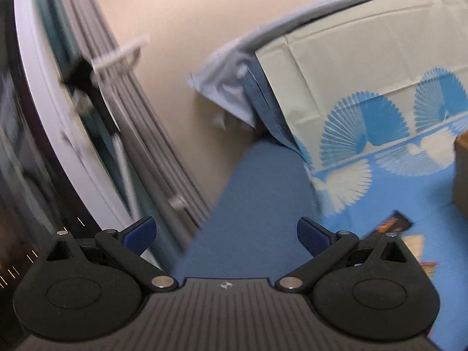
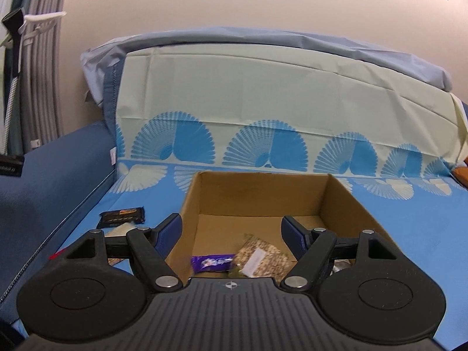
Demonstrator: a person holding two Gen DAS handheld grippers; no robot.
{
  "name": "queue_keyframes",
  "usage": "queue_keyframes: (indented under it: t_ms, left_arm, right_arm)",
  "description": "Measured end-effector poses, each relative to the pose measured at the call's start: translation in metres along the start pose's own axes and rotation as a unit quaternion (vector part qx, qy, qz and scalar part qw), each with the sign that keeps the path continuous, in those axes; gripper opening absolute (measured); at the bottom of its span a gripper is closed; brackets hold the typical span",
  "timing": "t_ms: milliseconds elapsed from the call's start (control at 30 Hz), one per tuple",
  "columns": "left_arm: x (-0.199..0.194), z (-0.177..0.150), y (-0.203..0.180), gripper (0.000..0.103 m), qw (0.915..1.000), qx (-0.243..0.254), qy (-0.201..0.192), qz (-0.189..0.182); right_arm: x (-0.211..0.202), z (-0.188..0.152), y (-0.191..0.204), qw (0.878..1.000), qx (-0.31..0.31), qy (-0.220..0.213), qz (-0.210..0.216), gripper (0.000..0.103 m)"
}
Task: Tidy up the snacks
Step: 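Carry the nut cake and silver bar over the box and release both, then move both grippers back toward the remaining snacks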
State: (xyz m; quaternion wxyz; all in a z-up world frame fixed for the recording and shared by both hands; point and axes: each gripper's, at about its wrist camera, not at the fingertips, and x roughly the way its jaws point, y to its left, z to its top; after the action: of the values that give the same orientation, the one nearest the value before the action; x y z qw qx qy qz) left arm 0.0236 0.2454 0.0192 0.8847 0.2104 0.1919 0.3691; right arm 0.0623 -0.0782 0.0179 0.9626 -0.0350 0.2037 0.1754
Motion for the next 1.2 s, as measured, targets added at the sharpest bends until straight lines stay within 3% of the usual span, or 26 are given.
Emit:
queue_keyframes:
  t_ms: [233,333,400,533,633,733,867,933,1000,1100,1133,1200]
  left_arm:
    - [0.012,0.001,0.019,0.103,0.9996,-0.002,0.017,-0.021]
    - [0.014,-0.008,0.027,0.103,0.9972,-0.004,0.056,-0.050]
    - [-0.002,-0.015,0.036,0.103,0.9959,-0.008,0.077,-0.047]
    - [-0.071,-0.016,0.041,0.103,0.9992,0.002,0.020,-0.035]
    - [-0.106,-0.008,0.020,0.103,0.9968,0.023,-0.019,-0.074]
    - [-0.121,0.010,0.005,0.103,0.9901,-0.023,-0.031,-0.135]
    - [-0.118,0.054,-0.010,0.103,0.9712,-0.104,-0.015,-0.214]
    - [-0.109,0.086,-0.013,0.101,0.9553,-0.144,-0.003,-0.258]
    - [-0.098,0.116,-0.013,0.092,0.9339,-0.180,0.011,-0.308]
    - [-0.075,0.144,-0.014,0.060,0.8980,-0.216,0.032,-0.382]
    - [-0.064,0.144,-0.015,0.041,0.8858,-0.226,0.047,-0.403]
    - [-0.043,0.133,-0.018,0.029,0.8751,-0.235,0.074,-0.416]
  right_arm:
    - [-0.004,-0.001,0.025,1.000,-0.025,-0.007,0.017,0.076]
    - [-0.006,-0.001,0.035,0.999,-0.033,-0.009,0.024,0.076]
    - [-0.008,0.000,0.041,0.999,-0.033,-0.009,0.030,0.076]
    - [-0.015,0.005,0.052,0.998,-0.026,-0.018,0.046,0.076]
    - [-0.017,0.004,0.065,0.997,-0.025,-0.019,0.065,0.076]
    - [-0.019,-0.001,0.081,0.995,-0.043,-0.017,0.083,0.076]
    - [-0.020,-0.005,0.091,0.994,-0.057,-0.010,0.093,0.076]
    - [-0.017,-0.006,0.092,0.994,-0.054,-0.002,0.092,0.076]
    - [-0.012,-0.008,0.092,0.995,-0.047,0.010,0.091,0.076]
    - [-0.007,-0.013,0.092,0.994,-0.047,0.025,0.094,0.076]
    - [-0.006,-0.015,0.093,0.994,-0.049,0.029,0.096,0.075]
    - [-0.003,-0.018,0.095,0.993,-0.052,0.034,0.105,0.072]
